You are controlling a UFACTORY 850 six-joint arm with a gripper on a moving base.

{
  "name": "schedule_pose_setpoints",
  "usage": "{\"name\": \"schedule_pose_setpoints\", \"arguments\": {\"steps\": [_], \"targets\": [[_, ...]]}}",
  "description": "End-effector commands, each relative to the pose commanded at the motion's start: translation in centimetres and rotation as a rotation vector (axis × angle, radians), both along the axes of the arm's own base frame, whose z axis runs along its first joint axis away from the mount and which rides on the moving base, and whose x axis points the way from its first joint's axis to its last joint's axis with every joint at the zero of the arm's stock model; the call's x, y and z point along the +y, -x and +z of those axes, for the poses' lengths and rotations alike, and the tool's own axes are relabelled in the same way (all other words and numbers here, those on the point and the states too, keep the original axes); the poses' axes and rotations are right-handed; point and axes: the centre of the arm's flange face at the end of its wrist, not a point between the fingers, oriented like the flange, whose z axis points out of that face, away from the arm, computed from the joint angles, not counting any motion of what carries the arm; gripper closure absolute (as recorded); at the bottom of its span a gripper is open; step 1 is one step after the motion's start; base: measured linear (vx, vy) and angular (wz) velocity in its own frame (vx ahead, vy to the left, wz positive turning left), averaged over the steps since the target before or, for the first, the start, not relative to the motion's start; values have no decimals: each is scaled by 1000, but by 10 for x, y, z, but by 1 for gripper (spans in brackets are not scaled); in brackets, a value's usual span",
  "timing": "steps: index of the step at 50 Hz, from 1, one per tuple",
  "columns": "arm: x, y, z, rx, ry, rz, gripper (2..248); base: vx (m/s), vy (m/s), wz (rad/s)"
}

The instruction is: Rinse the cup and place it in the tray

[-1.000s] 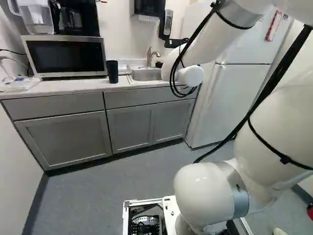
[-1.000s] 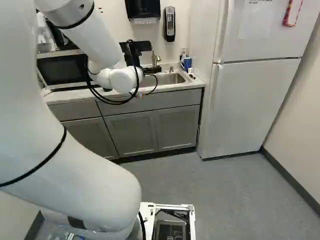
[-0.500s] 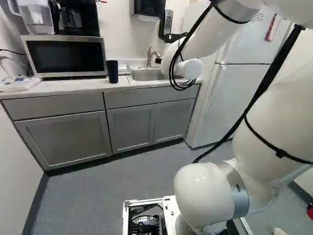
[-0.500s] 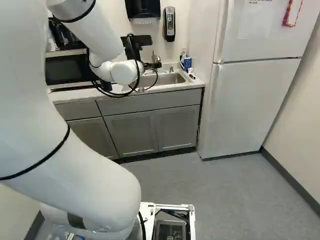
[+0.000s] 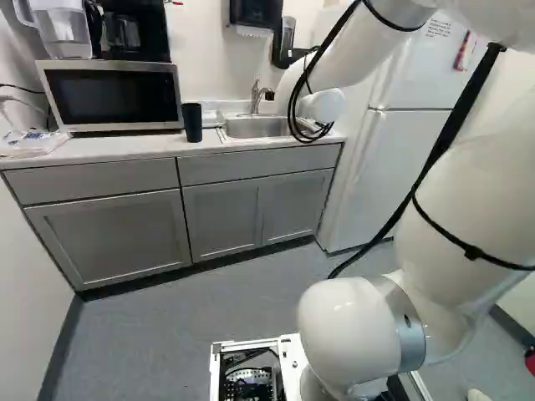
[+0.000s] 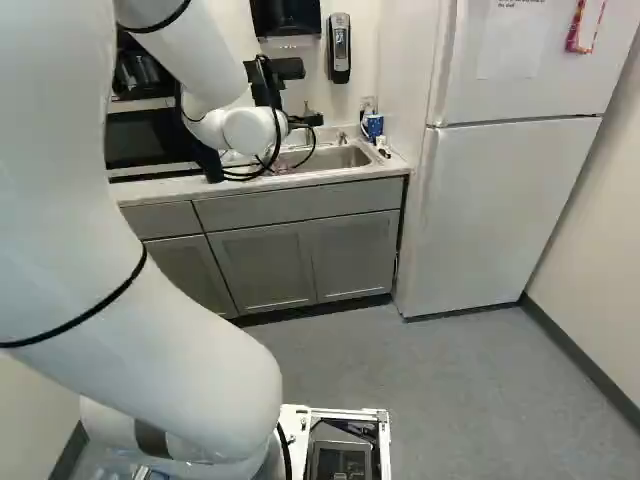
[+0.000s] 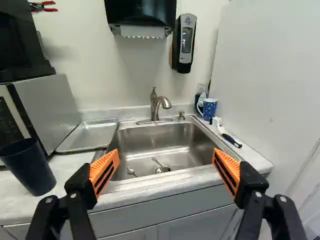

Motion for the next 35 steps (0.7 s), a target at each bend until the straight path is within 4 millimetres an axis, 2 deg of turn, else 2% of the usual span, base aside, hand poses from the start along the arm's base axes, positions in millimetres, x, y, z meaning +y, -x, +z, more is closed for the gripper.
{"name": "schedule_pose_setpoints", "arguments": {"steps": [35], "targets": [[0, -26, 32, -3, 0, 0, 3, 0, 0, 0]]}}
